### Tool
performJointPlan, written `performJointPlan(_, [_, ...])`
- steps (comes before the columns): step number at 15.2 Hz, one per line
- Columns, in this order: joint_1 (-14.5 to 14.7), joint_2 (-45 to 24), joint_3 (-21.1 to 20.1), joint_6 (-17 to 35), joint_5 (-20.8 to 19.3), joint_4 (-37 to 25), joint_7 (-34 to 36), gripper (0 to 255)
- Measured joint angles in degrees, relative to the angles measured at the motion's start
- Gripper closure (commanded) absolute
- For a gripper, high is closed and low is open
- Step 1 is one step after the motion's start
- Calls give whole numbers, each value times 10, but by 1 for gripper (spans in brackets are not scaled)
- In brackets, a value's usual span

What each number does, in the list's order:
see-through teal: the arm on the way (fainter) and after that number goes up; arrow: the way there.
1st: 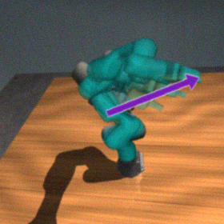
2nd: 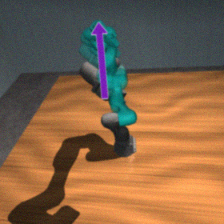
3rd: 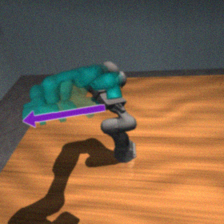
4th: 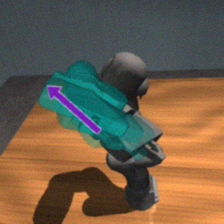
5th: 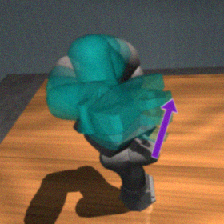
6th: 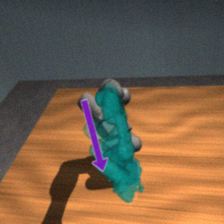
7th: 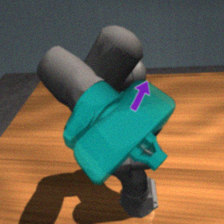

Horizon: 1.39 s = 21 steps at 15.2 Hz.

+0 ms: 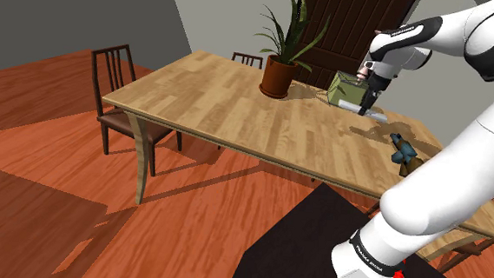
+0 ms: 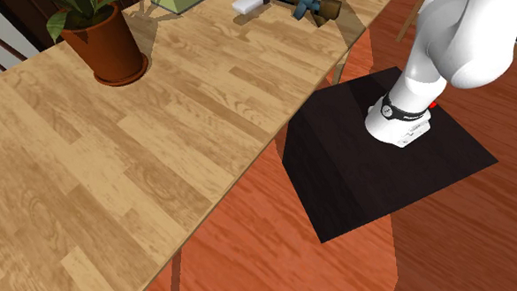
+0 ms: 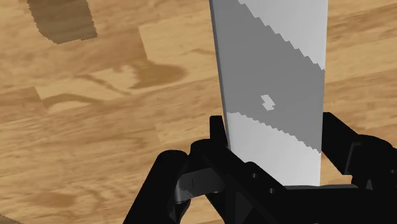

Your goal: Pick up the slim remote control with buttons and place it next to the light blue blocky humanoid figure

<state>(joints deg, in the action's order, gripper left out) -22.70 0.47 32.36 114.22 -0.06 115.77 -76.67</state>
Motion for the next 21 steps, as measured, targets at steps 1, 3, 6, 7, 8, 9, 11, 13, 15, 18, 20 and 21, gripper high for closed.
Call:
performJointPlan(1, [-8, -9, 8, -3, 5, -10, -18, 255])
performJointPlan(3, [-22, -24, 21, -10, 14, -29, -49, 255])
performJointPlan(6, [-36, -48, 32, -4, 29, -43, -80, 255])
performJointPlan(7, [-37, -51, 33, 2, 31, -39, -83, 255])
performJointPlan(8, [-38, -53, 33, 8, 32, -34, -84, 255])
performJointPlan(9, [-38, -55, 33, 15, 34, -30, -86, 255])
performJointPlan(11, [-39, -64, 32, 29, 40, -22, -90, 255])
performJointPlan(13, [-40, -70, 32, 44, 44, -12, -94, 255])
performJointPlan(15, [-40, -74, 31, 58, 48, -1, -96, 255])
performJointPlan(18, [-43, -89, 30, 78, 59, 7, -103, 255])
performJointPlan(20, [-44, -97, 28, 93, 65, 15, -107, 255])
performJointPlan(21, [-46, -104, 28, 100, 70, 17, -112, 255])
